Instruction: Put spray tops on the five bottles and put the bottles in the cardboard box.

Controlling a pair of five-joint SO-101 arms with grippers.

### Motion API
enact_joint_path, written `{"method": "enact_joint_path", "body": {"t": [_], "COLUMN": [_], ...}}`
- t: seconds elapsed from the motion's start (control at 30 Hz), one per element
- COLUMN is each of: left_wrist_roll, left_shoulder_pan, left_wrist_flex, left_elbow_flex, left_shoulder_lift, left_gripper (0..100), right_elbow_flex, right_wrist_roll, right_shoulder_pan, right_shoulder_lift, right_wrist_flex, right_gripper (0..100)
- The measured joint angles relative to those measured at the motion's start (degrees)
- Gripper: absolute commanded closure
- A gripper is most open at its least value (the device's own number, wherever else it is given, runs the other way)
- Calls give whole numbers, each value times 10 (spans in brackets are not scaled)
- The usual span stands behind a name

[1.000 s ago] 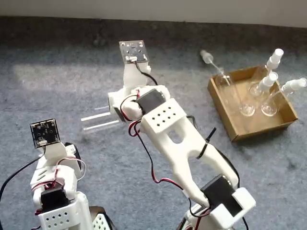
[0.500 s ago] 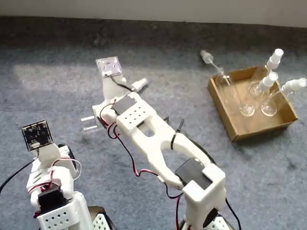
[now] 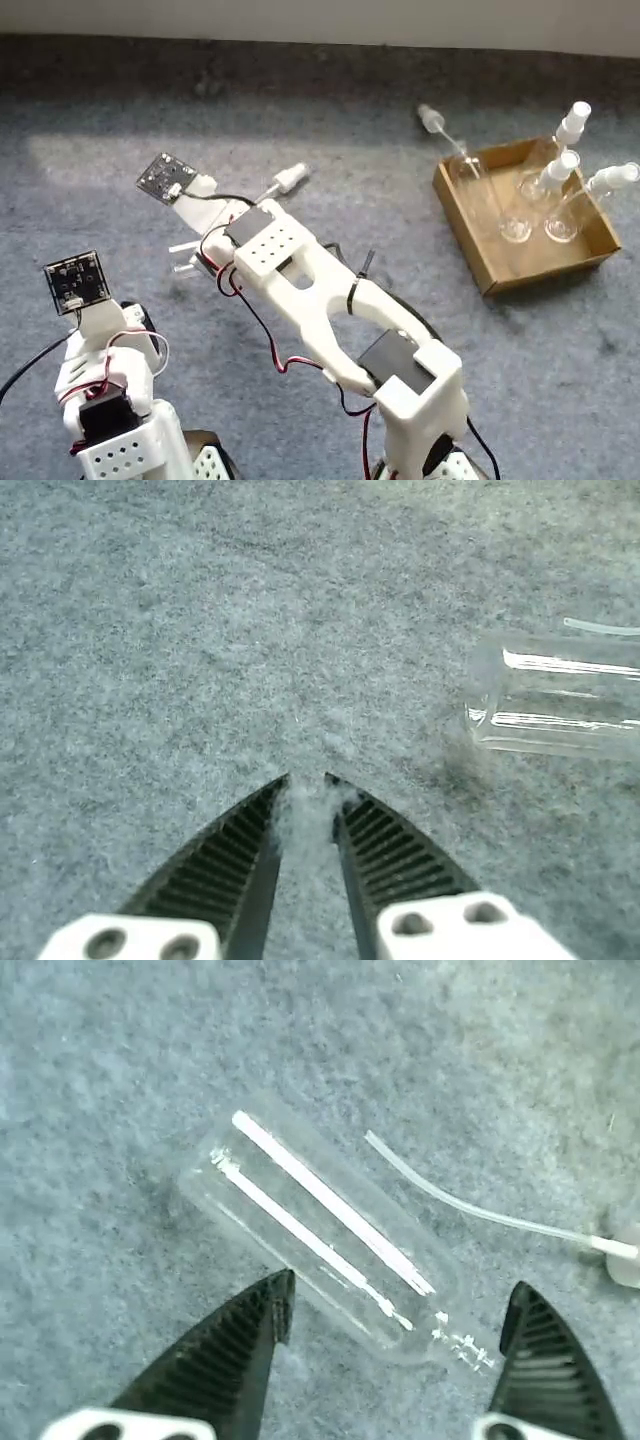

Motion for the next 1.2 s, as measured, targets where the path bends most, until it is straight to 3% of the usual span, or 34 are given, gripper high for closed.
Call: {"method": "enact_joint_path", "body": {"t": [0.13,0.37,0.57,0.67,0.83,1.2], "left_wrist_roll": [0,0,0,0,0,0], "left_shoulder_pan": [4,29,33,33,33,33], "left_wrist_flex": [0,0,-25,-27,-29,-29], "left_elbow_flex": [0,0,9,9,9,9], "left_shoulder_lift": [0,0,0,0,0,0], "left_gripper": [995,995,995,995,995,993], "right_elbow_flex": [0,0,0,0,0,-1], "right_wrist_roll": [25,193,204,246,309,321], "right_shoulder_pan": [0,0,0,-4,-17,-17], "right_shoulder_lift": [0,0,0,0,0,104], "right_wrist_flex": [0,0,5,26,11,-21], "right_gripper": [704,703,702,697,611,609]}}
